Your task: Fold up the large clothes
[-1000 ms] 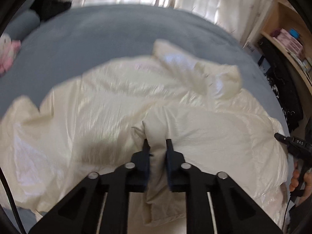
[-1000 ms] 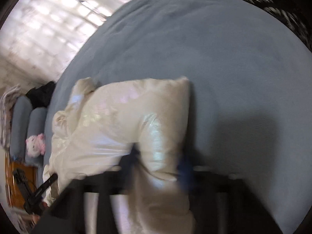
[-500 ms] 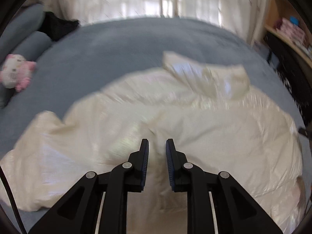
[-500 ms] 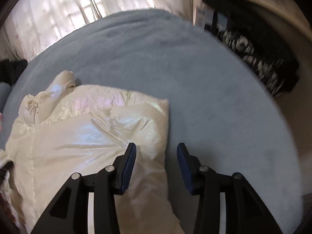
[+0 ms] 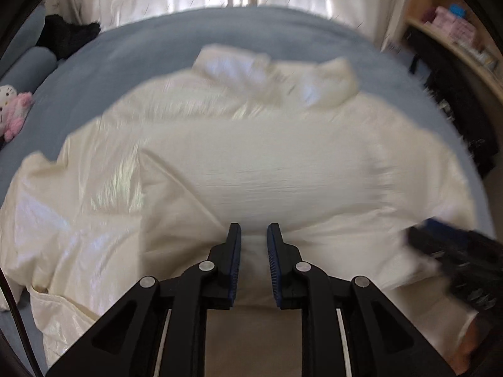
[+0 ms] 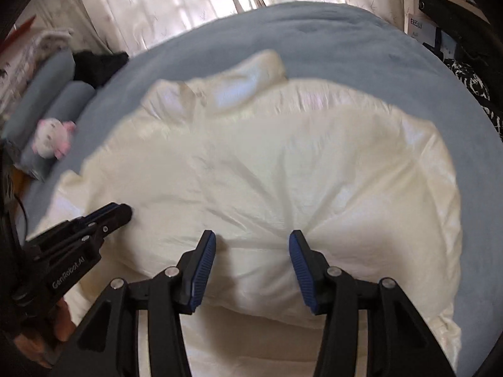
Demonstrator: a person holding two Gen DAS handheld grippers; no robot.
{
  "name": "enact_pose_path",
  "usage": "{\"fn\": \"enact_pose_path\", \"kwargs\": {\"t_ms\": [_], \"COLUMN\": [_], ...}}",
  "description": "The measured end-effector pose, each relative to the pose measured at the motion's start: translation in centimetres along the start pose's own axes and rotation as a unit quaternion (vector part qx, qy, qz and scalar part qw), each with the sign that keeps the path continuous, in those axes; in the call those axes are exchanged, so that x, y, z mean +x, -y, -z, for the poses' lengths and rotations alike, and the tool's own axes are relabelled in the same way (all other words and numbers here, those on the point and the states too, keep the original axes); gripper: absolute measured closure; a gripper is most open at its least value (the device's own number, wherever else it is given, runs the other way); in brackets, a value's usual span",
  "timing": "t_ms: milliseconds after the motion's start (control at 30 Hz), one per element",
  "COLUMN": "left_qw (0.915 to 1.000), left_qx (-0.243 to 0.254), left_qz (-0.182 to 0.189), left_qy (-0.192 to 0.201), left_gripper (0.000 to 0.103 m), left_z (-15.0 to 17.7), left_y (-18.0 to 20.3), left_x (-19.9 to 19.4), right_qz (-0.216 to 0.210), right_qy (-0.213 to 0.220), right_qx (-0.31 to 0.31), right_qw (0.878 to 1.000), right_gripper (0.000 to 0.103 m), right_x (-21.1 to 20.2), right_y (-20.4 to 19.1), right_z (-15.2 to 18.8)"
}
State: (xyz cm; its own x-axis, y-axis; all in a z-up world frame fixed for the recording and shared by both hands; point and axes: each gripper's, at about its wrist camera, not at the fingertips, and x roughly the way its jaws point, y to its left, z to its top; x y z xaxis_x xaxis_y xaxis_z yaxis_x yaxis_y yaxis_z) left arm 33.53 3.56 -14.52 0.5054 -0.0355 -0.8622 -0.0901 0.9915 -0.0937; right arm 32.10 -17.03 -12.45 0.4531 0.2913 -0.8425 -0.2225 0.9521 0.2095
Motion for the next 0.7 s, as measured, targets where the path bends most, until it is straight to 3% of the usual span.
{"fn": "enact_pose_path", "kwargs": {"t_ms": [100,167,267,333,400,500,600,667,700], "left_qw": [0.9998,0.9996,0.9994,0.9995,0.9996,0.9997,0.9996,0.9997,0.9999], "left_qx": [-0.015,-0.023,-0.028,-0.026,-0.023,-0.02,-0.02,-0.016,-0.011], "left_qz": [0.015,0.014,0.018,0.016,0.014,0.009,0.014,0.013,0.004], "left_qy": [-0.002,-0.003,-0.006,-0.006,-0.004,-0.007,-0.012,-0.012,-0.01], "left_gripper": [0.087,0.087,0.087,0.087,0.087,0.082,0.065,0.047,0.044], "left_z": [0.1,0.0,-0.2,-0.3,-0.3,-0.1,0.0,0.1,0.2], "left_y": [-1.8,-2.6,-3.2,-3.1,-3.1,-2.7,-2.2,-1.8,-1.5], "left_x": [0.5,0.5,0.8,1.0,1.1,0.8,0.1,-0.5,-1.0], "right_qz": [0.022,0.061,0.098,0.084,0.058,0.059,0.06,0.062,0.065], "right_qy": [0.02,0.034,0.023,0.019,0.018,0.024,0.034,0.04,0.043], "right_qx": [0.023,0.043,0.084,0.119,0.144,0.152,0.146,0.137,0.133], "right_qw": [0.999,0.997,0.991,0.989,0.988,0.986,0.987,0.988,0.988], "right_gripper": [0.056,0.056,0.054,0.043,0.042,0.042,0.042,0.042,0.042], "right_x": [-1.2,-2.2,-2.2,-2.6,-3.1,-3.7,-4.5,-5.0,-5.3], "right_y": [3.4,7.0,11.6,14.1,15.3,15.0,13.9,12.8,11.9], "right_z": [0.6,0.9,0.8,1.4,1.6,1.6,1.7,1.7,1.6]}}
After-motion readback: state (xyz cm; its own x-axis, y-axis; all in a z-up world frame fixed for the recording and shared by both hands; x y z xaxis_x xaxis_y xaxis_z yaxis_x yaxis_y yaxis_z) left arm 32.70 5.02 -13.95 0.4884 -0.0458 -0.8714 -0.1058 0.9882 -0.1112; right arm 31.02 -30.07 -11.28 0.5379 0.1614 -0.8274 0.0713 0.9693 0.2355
